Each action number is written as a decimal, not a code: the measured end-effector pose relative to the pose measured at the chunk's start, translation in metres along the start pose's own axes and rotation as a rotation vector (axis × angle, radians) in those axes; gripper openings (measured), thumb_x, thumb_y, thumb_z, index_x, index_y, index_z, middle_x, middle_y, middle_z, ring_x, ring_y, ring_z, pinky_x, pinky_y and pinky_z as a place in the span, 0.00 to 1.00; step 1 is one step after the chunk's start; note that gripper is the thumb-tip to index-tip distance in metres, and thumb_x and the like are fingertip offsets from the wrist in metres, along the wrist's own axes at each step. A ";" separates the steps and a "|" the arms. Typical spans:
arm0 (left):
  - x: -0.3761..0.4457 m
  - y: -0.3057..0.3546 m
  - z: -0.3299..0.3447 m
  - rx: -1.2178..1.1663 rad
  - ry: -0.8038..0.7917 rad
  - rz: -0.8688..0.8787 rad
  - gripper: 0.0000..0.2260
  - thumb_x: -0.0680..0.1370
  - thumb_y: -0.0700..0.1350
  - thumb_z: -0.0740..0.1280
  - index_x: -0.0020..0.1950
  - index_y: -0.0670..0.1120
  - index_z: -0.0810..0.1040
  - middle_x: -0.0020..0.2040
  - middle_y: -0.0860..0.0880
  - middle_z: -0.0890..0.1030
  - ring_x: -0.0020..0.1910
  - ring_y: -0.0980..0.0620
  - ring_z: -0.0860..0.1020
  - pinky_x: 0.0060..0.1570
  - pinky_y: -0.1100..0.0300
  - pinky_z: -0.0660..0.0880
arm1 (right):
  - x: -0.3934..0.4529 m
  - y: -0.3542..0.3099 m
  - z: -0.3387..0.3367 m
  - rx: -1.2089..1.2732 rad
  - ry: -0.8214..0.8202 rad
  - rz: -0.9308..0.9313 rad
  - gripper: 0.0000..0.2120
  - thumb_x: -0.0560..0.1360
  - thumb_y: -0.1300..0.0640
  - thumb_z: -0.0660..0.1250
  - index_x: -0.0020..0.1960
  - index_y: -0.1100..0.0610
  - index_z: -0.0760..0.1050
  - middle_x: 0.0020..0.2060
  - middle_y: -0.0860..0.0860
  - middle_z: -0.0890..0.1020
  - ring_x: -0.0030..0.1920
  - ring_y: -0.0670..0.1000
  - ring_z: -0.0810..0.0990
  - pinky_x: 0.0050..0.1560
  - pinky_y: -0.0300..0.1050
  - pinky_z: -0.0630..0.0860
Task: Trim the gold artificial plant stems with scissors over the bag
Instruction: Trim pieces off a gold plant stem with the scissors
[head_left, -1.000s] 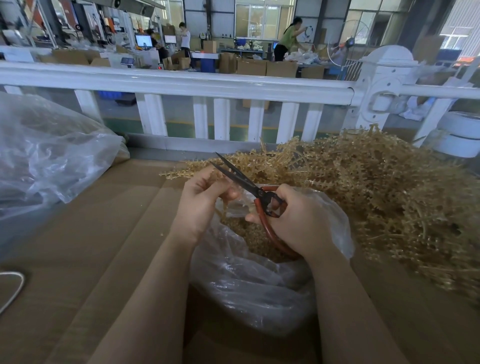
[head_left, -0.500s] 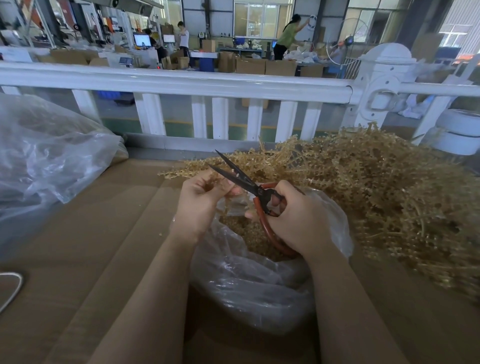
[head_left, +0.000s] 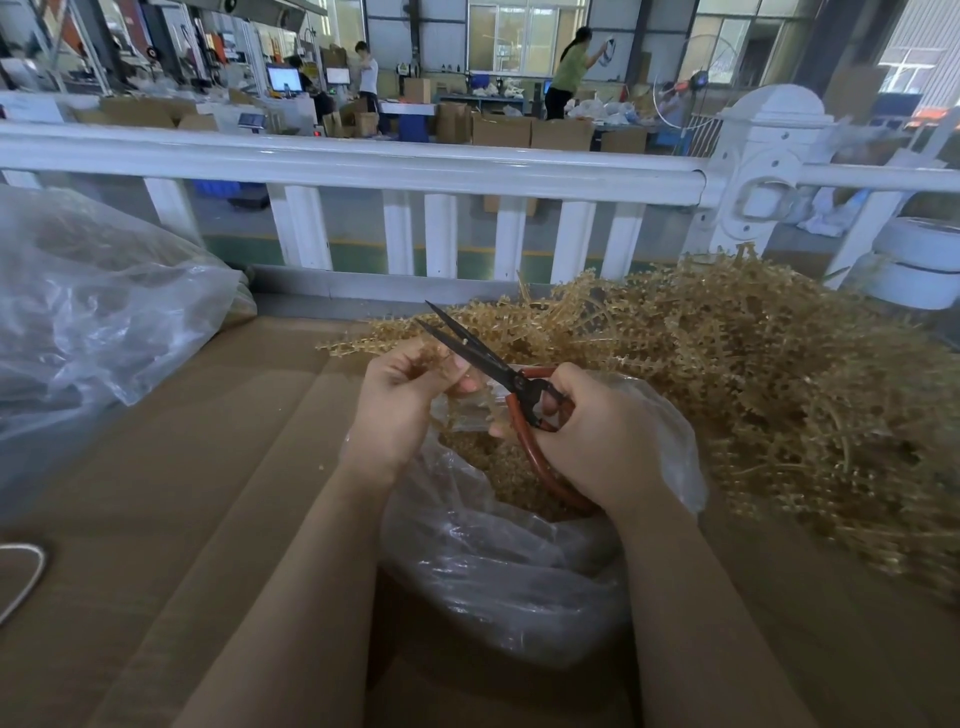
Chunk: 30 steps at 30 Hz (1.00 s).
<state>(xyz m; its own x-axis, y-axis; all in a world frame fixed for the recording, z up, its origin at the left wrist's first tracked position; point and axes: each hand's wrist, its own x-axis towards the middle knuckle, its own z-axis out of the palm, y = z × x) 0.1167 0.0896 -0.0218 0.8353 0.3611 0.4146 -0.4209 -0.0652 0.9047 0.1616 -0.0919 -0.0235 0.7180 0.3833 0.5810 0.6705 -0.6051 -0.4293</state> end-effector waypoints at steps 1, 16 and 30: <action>0.000 0.000 0.001 0.009 -0.005 0.001 0.08 0.78 0.32 0.65 0.40 0.39 0.78 0.34 0.47 0.81 0.34 0.54 0.78 0.41 0.65 0.75 | -0.001 -0.001 -0.003 -0.028 0.021 -0.014 0.17 0.74 0.41 0.74 0.38 0.47 0.70 0.27 0.42 0.73 0.29 0.39 0.75 0.32 0.27 0.70; -0.001 0.000 0.002 0.015 0.004 -0.012 0.07 0.78 0.31 0.64 0.42 0.38 0.77 0.36 0.42 0.78 0.34 0.51 0.77 0.42 0.62 0.76 | 0.001 0.002 0.004 0.061 -0.004 0.006 0.19 0.74 0.43 0.75 0.35 0.46 0.65 0.28 0.44 0.75 0.28 0.43 0.72 0.29 0.38 0.70; 0.002 -0.008 0.000 0.080 0.002 -0.002 0.07 0.78 0.37 0.69 0.40 0.38 0.80 0.33 0.48 0.82 0.35 0.53 0.80 0.41 0.61 0.77 | 0.009 0.010 0.014 0.433 -0.096 0.292 0.24 0.65 0.35 0.76 0.41 0.54 0.73 0.34 0.49 0.83 0.34 0.47 0.83 0.36 0.48 0.81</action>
<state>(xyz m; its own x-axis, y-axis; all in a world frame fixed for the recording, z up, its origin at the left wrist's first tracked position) 0.1217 0.0907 -0.0286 0.8354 0.3631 0.4127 -0.3895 -0.1388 0.9105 0.1771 -0.0847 -0.0327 0.8864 0.3169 0.3375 0.4416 -0.3600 -0.8218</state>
